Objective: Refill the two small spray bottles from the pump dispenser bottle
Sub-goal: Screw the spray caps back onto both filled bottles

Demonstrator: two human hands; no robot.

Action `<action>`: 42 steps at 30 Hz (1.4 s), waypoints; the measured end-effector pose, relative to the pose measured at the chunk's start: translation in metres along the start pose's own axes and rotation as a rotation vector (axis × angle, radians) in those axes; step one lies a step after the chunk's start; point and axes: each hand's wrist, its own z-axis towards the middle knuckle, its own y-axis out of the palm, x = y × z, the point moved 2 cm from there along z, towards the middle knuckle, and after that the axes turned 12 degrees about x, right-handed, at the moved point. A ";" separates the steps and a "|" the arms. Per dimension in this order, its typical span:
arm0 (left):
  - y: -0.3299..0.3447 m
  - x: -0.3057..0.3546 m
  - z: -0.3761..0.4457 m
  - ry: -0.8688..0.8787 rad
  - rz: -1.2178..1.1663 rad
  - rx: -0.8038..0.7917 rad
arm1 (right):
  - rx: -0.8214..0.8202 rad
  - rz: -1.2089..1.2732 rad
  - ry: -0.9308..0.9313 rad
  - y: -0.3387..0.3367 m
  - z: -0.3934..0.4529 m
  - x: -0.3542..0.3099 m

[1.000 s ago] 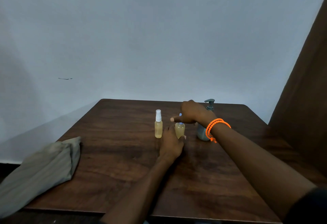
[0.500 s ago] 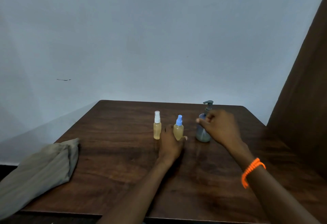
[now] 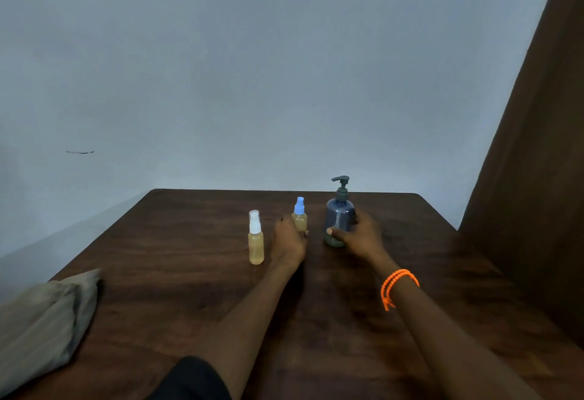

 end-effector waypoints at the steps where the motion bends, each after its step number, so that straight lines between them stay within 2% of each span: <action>1: 0.003 -0.001 0.006 -0.009 0.008 -0.003 | 0.003 0.007 0.006 0.006 0.006 0.001; 10: 0.033 -0.009 0.060 -0.026 -0.044 -0.011 | 0.045 0.021 0.091 0.050 0.072 0.024; 19: 0.047 -0.008 0.071 -0.056 -0.043 -0.009 | 0.041 0.020 0.121 0.053 0.082 0.023; 23: 0.040 0.001 0.052 -0.101 -0.025 -0.048 | 0.023 0.049 0.219 0.044 0.067 0.023; 26: 0.032 0.010 0.026 -0.098 -0.025 -0.015 | 0.069 -0.035 0.233 0.033 0.054 0.022; 29: 0.016 0.022 -0.016 -0.066 -0.071 0.020 | 0.154 -0.171 0.163 0.026 0.035 0.021; 31: 0.001 0.029 -0.053 0.004 -0.120 0.013 | 0.186 -0.156 0.086 0.025 0.016 0.015; 34: -0.034 0.022 -0.094 0.128 -0.201 -0.007 | 0.095 -0.070 0.026 0.029 -0.014 0.000; 36: -0.065 0.002 -0.102 0.170 -0.214 0.085 | -0.046 0.011 0.031 0.035 -0.034 -0.011; 39: -0.103 -0.034 -0.086 0.056 -0.109 0.201 | -0.265 0.092 0.021 0.050 -0.061 -0.031; 42: -0.120 -0.062 -0.050 -0.098 0.010 0.153 | -0.338 0.129 -0.034 0.073 -0.080 -0.056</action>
